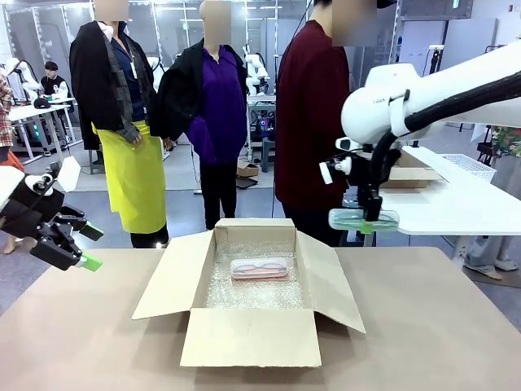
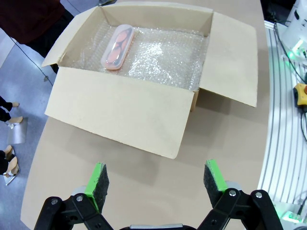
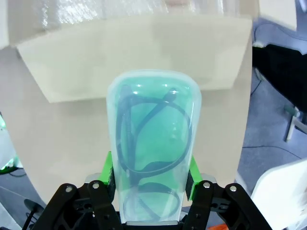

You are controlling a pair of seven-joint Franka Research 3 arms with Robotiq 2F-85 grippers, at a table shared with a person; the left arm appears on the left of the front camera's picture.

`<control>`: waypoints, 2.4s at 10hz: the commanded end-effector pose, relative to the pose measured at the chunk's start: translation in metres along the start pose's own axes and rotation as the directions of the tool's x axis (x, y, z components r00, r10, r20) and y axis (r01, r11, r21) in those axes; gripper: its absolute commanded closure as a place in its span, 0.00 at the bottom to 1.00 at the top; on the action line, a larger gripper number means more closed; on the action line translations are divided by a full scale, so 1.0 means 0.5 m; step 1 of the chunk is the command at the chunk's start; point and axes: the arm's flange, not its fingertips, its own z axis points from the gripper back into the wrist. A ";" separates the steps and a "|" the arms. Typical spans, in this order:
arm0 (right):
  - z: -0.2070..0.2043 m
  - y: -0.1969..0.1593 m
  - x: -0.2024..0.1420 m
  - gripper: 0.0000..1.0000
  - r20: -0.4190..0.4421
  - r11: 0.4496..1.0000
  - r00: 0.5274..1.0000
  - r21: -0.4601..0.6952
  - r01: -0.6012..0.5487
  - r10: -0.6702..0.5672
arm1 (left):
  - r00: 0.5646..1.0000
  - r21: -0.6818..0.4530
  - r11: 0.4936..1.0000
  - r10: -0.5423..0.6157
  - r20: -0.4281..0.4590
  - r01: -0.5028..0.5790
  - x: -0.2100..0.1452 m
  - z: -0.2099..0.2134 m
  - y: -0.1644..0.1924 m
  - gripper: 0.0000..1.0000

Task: Pack the glasses set securely to prepare it for shipping.
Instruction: Put the Glasses case from the right side of the table into the Package Box.

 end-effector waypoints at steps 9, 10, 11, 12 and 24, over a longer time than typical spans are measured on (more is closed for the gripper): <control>-0.083 0.117 0.337 1.00 0.042 0.994 0.996 0.070 -0.087 0.084 | 1.000 -0.012 1.000 -0.013 0.025 0.014 -0.002 0.002 0.003 0.00; -0.090 0.113 0.360 1.00 0.050 0.991 0.996 0.103 -0.084 0.079 | 1.000 -0.012 1.000 -0.013 0.025 0.014 -0.002 0.002 0.003 0.00; -0.102 0.112 0.382 1.00 0.042 0.992 0.996 0.100 -0.077 0.074 | 1.000 -0.012 1.000 -0.013 0.025 0.014 -0.002 0.002 0.003 0.00; -0.116 0.109 0.400 1.00 0.042 0.992 0.997 0.102 -0.070 0.066 | 1.000 -0.012 1.000 -0.013 0.025 0.014 -0.002 0.002 0.003 0.00; -0.308 0.069 0.458 1.00 0.015 0.991 1.000 0.133 -0.011 0.009 | 1.000 -0.012 1.000 -0.013 0.025 0.014 -0.002 0.002 0.003 0.00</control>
